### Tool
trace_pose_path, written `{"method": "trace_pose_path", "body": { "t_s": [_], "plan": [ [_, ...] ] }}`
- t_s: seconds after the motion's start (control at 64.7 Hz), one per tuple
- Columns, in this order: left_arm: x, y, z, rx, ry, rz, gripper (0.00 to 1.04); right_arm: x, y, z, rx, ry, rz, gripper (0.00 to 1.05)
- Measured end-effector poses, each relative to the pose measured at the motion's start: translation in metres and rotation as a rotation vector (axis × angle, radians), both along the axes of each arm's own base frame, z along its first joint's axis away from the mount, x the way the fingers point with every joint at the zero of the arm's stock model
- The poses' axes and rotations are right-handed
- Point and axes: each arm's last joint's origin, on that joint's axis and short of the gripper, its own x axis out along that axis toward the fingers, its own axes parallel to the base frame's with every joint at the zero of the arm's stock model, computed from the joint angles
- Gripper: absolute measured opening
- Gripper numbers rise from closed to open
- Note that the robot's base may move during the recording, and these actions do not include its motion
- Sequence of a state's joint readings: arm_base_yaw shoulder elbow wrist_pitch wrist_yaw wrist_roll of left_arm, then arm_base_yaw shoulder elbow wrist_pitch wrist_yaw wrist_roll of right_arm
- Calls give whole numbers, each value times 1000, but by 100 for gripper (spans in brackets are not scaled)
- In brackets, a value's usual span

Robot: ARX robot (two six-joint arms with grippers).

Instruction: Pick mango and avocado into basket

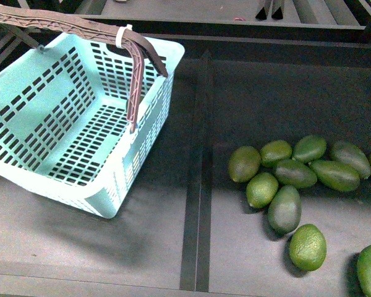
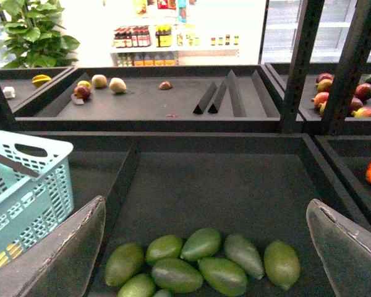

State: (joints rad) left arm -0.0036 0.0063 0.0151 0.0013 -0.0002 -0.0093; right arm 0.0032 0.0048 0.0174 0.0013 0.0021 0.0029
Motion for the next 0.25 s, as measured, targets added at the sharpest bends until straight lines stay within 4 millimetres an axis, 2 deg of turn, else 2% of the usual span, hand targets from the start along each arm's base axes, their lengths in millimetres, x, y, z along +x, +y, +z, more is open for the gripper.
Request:
{"method": "trace_pose_path", "body": {
  "t_s": [0.247],
  "plan": [
    [0, 0, 0, 0, 0, 0, 96, 0, 0, 0, 0, 0, 0, 96]
  ]
}}
